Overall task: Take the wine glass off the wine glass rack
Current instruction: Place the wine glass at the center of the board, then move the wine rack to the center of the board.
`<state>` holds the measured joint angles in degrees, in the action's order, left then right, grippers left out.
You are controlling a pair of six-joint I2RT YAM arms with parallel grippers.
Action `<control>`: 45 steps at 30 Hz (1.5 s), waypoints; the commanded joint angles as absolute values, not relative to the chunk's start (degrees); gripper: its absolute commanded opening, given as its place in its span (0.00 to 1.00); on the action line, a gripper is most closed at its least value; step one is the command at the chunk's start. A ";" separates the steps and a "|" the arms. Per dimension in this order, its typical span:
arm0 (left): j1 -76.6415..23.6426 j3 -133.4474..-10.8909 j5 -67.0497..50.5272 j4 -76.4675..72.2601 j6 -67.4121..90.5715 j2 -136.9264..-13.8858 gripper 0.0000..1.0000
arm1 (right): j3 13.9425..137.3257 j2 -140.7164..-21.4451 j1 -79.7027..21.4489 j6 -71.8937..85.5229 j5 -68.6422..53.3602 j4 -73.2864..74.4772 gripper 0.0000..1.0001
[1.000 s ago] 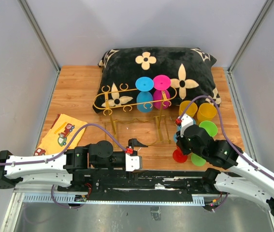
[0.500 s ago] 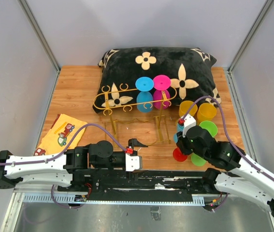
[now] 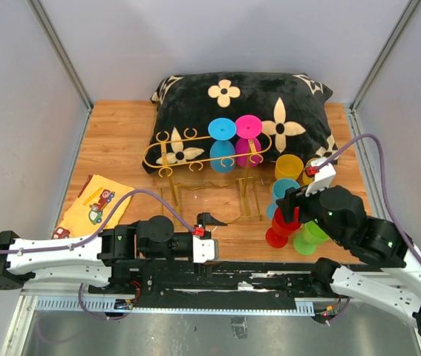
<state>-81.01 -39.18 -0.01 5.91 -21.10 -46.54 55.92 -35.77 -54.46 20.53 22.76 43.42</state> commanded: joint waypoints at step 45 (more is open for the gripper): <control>-80.77 -40.93 0.44 4.17 -16.83 -45.62 1.00 | 85.32 -71.74 -24.79 10.48 5.83 36.90 0.84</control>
<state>-81.01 -39.20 0.19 6.09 -17.30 -46.54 84.27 -72.58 -25.39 13.02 9.13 39.22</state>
